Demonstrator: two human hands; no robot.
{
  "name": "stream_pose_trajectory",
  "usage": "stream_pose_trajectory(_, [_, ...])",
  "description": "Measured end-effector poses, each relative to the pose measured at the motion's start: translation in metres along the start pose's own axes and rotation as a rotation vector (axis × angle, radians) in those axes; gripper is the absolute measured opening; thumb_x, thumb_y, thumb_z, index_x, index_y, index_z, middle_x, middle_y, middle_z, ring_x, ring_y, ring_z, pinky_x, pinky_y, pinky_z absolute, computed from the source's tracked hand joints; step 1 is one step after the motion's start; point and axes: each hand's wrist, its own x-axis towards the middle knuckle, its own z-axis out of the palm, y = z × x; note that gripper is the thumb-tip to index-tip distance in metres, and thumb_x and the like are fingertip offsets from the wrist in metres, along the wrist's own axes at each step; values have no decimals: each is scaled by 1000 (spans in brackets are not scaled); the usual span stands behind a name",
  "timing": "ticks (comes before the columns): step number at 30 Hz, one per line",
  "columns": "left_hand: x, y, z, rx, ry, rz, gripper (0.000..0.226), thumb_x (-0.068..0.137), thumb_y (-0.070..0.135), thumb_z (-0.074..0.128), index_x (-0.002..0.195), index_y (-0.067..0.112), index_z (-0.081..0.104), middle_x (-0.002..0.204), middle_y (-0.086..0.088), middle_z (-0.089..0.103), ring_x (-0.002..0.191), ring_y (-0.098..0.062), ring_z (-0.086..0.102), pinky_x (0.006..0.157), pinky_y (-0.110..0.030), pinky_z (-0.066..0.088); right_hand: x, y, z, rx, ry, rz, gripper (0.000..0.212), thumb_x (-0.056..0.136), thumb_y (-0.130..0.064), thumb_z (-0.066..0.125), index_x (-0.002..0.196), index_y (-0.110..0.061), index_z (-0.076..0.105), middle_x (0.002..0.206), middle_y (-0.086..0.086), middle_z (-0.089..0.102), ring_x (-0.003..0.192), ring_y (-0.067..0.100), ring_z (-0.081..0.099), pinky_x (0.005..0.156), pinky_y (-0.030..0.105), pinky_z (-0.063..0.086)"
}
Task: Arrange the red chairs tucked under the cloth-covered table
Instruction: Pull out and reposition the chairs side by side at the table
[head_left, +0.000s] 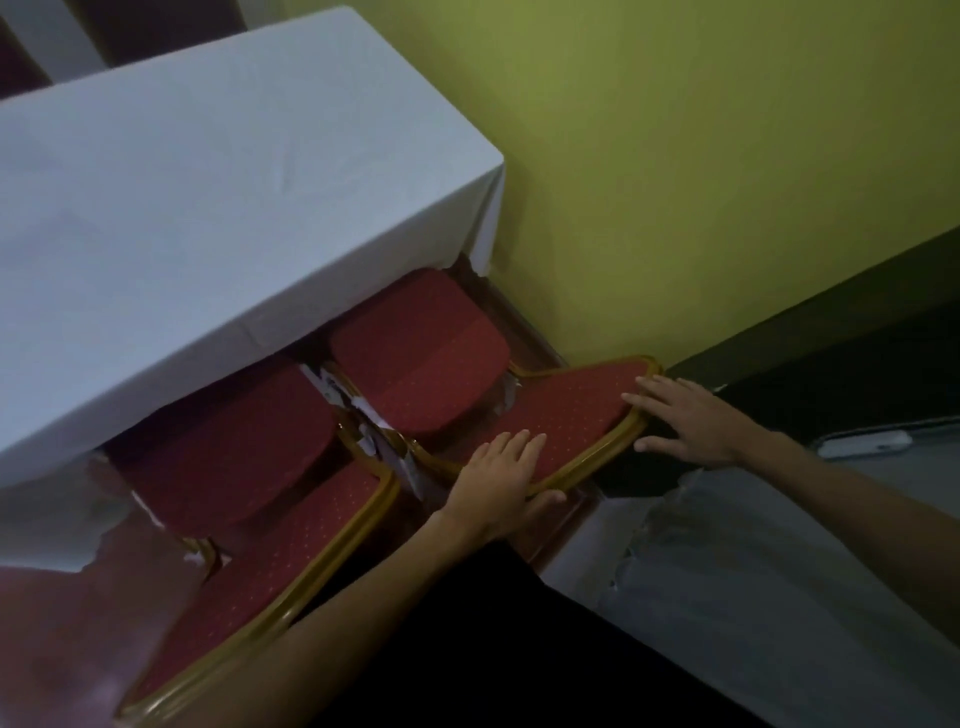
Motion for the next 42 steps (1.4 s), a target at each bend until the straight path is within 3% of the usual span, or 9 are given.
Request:
stream_pose_trajectory(5, [47,28,18,-56,-139,-95,83,94,67,36,155,18,8,163,-13,11,146,-37,19,117,-54,22,30,43,13,28,-6,-207,71,97,-71,14,153,-32,33,160,3,31,149,23,23,121,34,6])
stream_pose_trajectory(7, [57,33,30,-90,-173,-127,84,94,69,31,156,18,7,163,-13,10,146,-37,19,117,-54,22,40,54,21,28,37,-288,67,100,-67,22,150,-26,42,155,3,40,145,23,32,121,38,11])
stream_pose_trajectory(11, [72,40,51,-177,-211,-185,97,78,77,-1,156,20,1,164,-10,4,148,-35,12,117,-55,20,65,75,35,61,182,-450,60,101,-59,33,138,-16,54,137,12,58,127,30,52,115,51,29])
stream_pose_trajectory(13, [74,42,59,-211,-208,-216,98,74,75,-8,156,22,-3,164,-9,1,149,-36,8,117,-57,18,73,81,46,78,250,-485,57,101,-59,36,134,-16,52,132,15,61,123,32,53,117,49,28])
stream_pose_trajectory(17, [70,38,67,-234,-185,-257,87,84,71,0,156,23,-4,165,-8,-2,150,-33,3,118,-56,13,77,78,59,109,314,-449,61,95,-62,41,132,-14,51,130,15,61,125,32,48,120,45,15])
stream_pose_trajectory(26, [70,16,43,-250,-8,-430,85,85,70,2,156,24,4,164,-4,8,150,-26,7,119,-54,14,123,59,37,148,525,-494,64,96,-64,37,125,-10,56,124,15,63,118,33,53,109,58,31])
stream_pose_trajectory(30, [77,0,33,-199,67,-486,68,99,59,23,156,24,10,163,-5,15,149,-26,14,118,-52,18,148,54,20,150,577,-501,63,97,-62,37,121,-8,60,121,14,64,114,34,56,108,57,31])
stream_pose_trajectory(34, [84,-12,26,-154,156,-539,62,102,52,31,155,22,17,161,-5,23,147,-26,21,118,-48,21,172,50,7,115,603,-520,60,98,-63,35,123,-12,55,118,14,66,111,34,57,106,56,33])
stream_pose_trajectory(42, [87,-27,14,-96,267,-601,73,94,61,12,153,20,25,157,-8,32,143,-28,30,117,-43,23,199,41,-10,87,614,-504,73,99,-65,30,115,-5,67,114,14,68,105,35,64,101,55,38])
